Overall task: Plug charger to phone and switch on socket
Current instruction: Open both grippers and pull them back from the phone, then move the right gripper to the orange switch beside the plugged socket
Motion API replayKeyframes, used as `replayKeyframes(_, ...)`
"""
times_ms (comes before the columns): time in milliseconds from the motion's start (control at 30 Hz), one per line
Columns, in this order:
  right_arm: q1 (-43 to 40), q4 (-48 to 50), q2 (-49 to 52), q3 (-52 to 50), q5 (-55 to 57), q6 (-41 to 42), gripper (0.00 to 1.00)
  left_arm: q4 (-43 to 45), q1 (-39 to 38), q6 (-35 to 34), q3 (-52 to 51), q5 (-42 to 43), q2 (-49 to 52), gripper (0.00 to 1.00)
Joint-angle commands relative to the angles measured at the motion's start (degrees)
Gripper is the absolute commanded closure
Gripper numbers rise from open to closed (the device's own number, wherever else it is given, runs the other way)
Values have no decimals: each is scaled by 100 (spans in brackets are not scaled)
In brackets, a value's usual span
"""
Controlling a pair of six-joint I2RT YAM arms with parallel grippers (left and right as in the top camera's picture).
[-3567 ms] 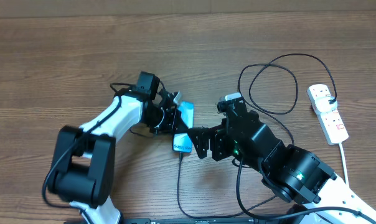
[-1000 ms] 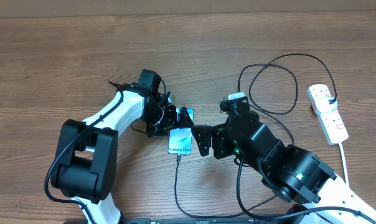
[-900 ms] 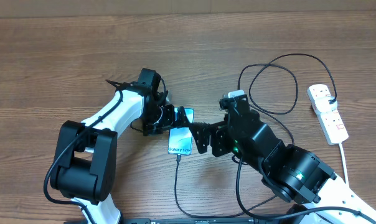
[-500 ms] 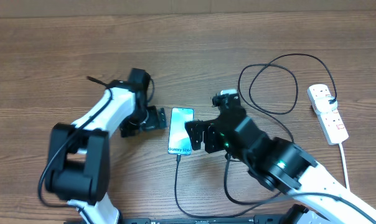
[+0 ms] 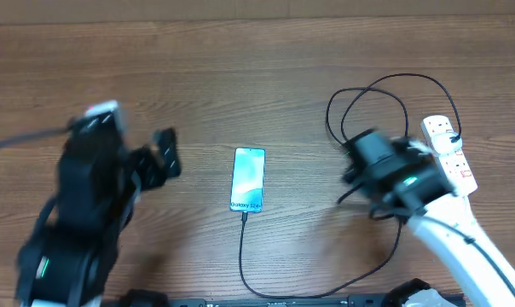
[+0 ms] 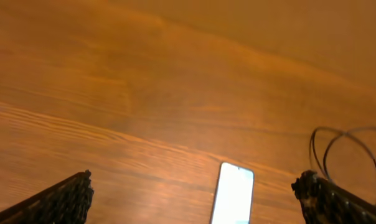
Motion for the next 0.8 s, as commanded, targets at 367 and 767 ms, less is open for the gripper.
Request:
replayKeyframes(367,-4990,1202,651,260,-2076,-2503,83,-1086,-11,-74,-39,-1091,-824,0)
replayKeyframes(767,-5434,1095,2643,1403,-2210,-3047,96,-1117,-11,-76,-39,-1102,-472,0)
